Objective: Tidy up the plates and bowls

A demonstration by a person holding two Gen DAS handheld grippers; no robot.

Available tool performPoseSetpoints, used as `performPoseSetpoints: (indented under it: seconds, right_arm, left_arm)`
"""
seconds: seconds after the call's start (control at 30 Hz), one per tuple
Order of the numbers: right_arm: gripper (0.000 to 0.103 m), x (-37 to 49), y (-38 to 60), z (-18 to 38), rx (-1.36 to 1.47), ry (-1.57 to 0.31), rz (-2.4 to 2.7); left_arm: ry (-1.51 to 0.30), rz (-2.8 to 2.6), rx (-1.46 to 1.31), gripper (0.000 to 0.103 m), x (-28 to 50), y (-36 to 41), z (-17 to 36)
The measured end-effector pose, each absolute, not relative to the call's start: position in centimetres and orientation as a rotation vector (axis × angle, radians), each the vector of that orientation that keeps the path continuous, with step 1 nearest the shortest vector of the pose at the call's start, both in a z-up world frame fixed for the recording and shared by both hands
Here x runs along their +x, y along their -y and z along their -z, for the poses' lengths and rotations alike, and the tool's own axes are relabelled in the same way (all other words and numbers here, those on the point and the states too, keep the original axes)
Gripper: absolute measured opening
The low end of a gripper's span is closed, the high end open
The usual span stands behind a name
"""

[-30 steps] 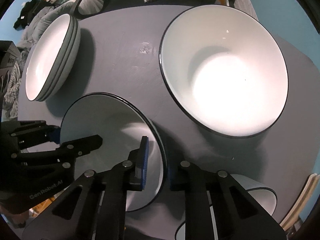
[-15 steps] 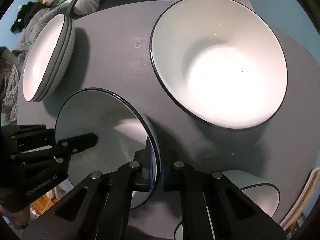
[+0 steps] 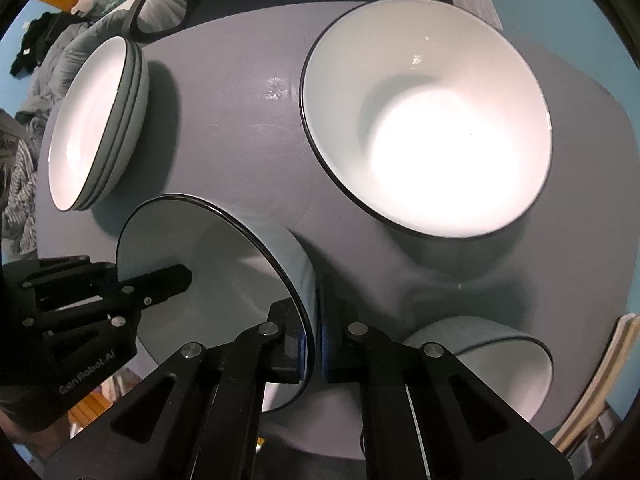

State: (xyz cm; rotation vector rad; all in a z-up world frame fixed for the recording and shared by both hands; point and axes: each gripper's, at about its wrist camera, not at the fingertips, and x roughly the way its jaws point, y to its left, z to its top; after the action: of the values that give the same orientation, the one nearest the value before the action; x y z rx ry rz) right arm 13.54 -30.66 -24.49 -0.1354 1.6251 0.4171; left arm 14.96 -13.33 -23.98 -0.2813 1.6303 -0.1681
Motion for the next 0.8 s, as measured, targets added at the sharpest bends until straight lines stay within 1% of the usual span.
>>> performPoseSetpoints:
  seconds: [0.23,0.43,0.63,0.8]
  right_arm:
    - [0.005,14.2,30.6,23.4,-0.108,-1.621,-0.39]
    - [0.005,14.2,31.4,21.1,-0.08,-1.6,-0.36]
    - [0.005,15.5,34.3,19.0,-0.029,-1.573,-0.334]
    - [0.005,16.8,35.3,17.8,-0.004,-1.552,-0.309]
  left_arm:
    - [-1.606,0.208,-0.251,0.007,16.1,13.8,21.7]
    - [-1.567,0.242,-0.218,0.007,17.3,14.7,19.3]
    - [-1.525,0.274,-0.199,0.007,18.7,15.1,16.9]
    - [-1.505,0.292,-0.173,0.007,20.2,16.2,16.4]
